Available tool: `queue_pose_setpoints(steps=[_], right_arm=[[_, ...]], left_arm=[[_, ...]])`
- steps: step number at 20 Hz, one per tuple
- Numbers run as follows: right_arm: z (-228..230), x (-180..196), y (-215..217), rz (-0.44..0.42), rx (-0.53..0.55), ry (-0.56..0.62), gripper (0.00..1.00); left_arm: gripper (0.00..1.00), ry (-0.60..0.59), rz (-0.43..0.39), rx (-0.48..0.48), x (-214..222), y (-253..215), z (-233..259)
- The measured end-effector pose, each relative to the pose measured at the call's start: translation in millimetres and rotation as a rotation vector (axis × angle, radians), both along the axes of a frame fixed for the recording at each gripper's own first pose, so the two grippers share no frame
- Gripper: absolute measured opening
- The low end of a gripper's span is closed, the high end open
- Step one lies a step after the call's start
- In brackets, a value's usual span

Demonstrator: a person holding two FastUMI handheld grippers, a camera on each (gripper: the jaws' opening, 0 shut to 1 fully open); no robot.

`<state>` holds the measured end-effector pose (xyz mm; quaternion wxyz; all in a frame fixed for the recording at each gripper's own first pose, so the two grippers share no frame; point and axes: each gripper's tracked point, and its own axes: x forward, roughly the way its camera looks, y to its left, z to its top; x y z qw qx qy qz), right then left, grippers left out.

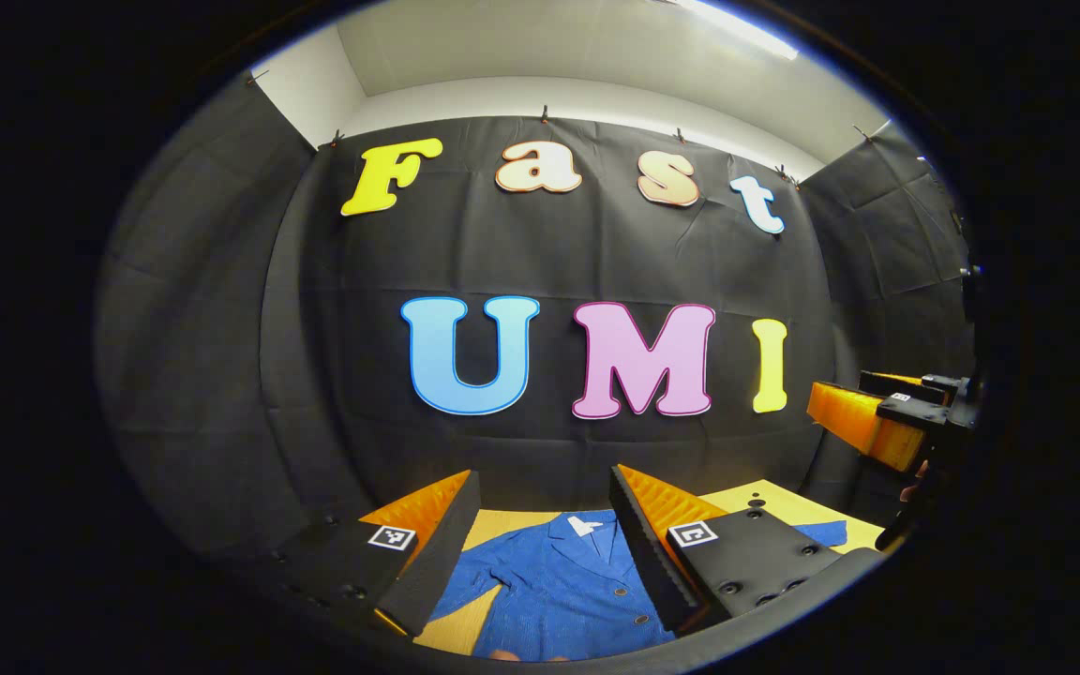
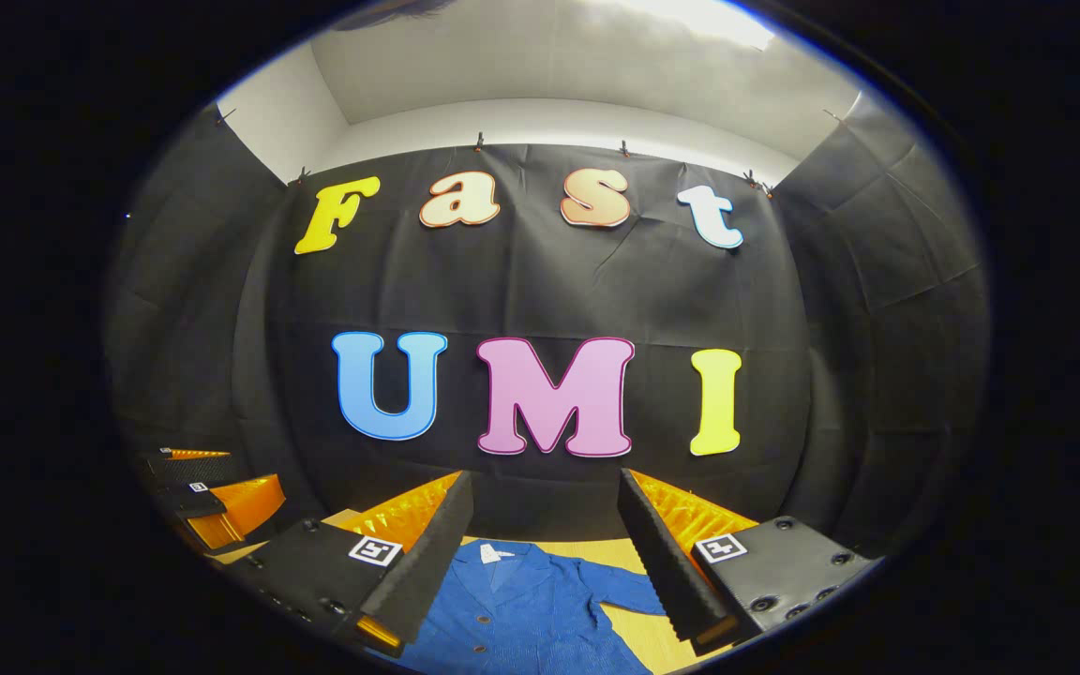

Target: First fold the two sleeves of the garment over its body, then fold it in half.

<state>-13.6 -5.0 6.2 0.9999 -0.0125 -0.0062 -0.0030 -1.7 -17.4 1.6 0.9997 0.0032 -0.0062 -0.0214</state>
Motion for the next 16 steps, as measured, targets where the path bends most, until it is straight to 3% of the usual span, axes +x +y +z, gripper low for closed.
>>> queue_pose_setpoints(steps=[16], right_arm=[[-1.5, -6.7, 8.4, 0.013, -0.005, 0.0, 0.98]], left_arm=[[0.79, -0.03, 0.0, 0.016, -3.9, -0.5, 3.2]])
